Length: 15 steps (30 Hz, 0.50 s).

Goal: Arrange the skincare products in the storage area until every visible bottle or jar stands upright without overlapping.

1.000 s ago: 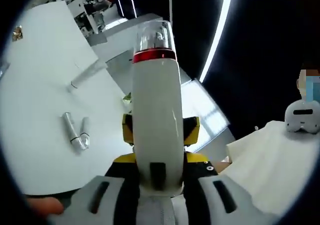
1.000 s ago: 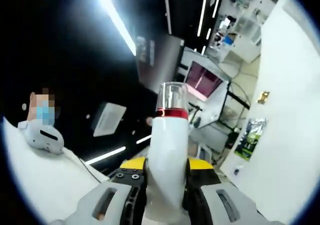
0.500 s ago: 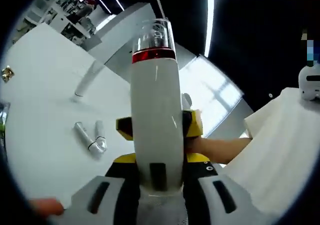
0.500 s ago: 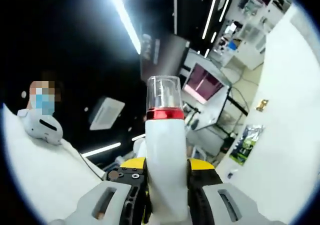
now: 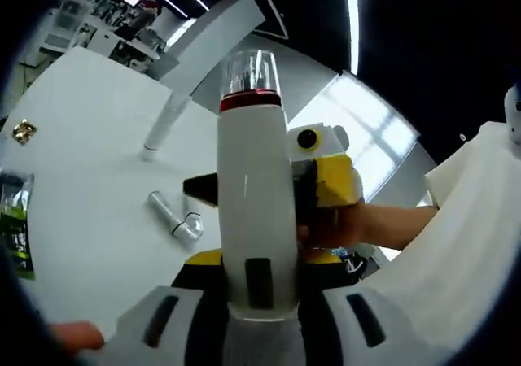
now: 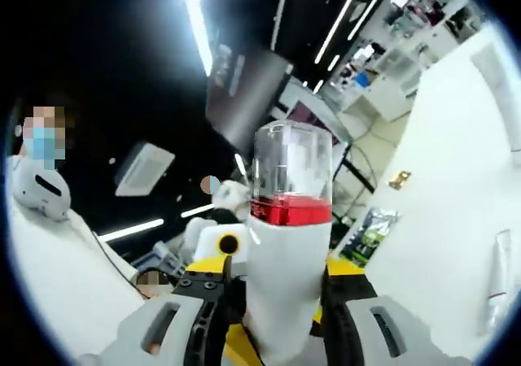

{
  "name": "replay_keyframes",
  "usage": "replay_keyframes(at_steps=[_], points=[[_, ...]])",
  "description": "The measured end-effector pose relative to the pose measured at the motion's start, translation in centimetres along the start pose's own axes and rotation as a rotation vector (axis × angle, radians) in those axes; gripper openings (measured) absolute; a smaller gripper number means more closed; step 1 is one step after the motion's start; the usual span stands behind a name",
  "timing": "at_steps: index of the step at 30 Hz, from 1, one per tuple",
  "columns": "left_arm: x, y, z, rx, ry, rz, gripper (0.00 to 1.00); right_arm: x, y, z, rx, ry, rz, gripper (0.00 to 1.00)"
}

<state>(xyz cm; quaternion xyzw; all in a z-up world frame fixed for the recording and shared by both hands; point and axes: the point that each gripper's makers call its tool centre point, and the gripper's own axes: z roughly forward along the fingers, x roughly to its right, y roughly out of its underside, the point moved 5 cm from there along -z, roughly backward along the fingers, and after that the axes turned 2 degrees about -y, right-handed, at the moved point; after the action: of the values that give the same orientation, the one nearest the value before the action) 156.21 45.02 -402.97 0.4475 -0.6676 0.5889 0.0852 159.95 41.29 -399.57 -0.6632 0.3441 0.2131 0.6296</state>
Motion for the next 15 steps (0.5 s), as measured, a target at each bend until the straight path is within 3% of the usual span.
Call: replay_keyframes(at_steps=[3,5,11,15], points=[[-0.3,0.1,0.0,-0.016,-0.042,0.049,0.27,0.3,0.0,0.3,0.004,0.054,0.011,0.4],[-0.8,0.1,0.0,-0.032,-0.088,0.095,0.27,0.9,-0.2,0.4,0.019,0.109,0.059,0.4],[-1.6,-0.1,-0.2,-0.039,-0.147,0.163,0.27,1.8,-1.3,0.0,0.062,0.204,0.083,0.39],[-2.1,-0.1,-0.2,-0.051,-0.184,0.204,0.27,2.1,-1.4,0.0,0.048,0.244,0.11,0.36]])
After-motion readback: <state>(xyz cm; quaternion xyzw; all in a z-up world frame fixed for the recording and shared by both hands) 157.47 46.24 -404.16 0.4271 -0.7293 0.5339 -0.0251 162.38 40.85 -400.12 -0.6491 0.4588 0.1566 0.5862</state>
